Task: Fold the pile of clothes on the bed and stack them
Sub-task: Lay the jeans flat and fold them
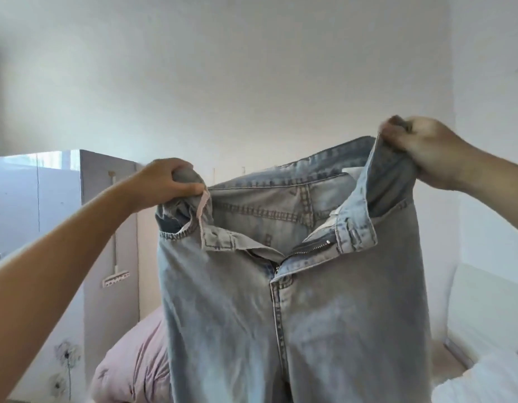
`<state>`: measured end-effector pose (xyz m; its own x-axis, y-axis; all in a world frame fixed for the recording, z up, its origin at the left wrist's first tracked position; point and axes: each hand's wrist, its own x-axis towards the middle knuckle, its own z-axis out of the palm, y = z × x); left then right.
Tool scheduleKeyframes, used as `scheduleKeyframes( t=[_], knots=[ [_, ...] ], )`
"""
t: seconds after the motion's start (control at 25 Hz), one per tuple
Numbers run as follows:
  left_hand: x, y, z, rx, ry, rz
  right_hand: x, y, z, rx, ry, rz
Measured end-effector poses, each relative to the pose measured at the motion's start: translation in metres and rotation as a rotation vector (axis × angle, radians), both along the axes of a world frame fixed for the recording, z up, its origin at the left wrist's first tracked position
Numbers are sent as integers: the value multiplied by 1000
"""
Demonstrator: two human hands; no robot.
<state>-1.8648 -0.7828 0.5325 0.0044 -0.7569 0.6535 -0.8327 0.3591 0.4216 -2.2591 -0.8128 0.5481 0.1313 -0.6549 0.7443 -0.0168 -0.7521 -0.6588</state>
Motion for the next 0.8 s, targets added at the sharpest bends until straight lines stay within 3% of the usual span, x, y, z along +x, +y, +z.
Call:
scheduleKeyframes(
  t=[0.2,0.36,0.48,0.56,0.68,0.8],
  knots=[
    [-5,20,23,222,-101,-30,-18,14,27,-86,117,-61],
    [-3,22,27,11,332,-139,-36,13,28,-137,177,-299],
    [-17,17,25,-63,477,-162,-40,6,26,-110,207,-422],
    [-26,10,22,-179,423,-62,-37,6,27,-119,209,-505],
    [-40,9,14,-394,198,146,-32,9,24,-190,205,-624],
    [-43,6,2,-374,134,174,-36,5,12,-240,337,-761]
  ],
)
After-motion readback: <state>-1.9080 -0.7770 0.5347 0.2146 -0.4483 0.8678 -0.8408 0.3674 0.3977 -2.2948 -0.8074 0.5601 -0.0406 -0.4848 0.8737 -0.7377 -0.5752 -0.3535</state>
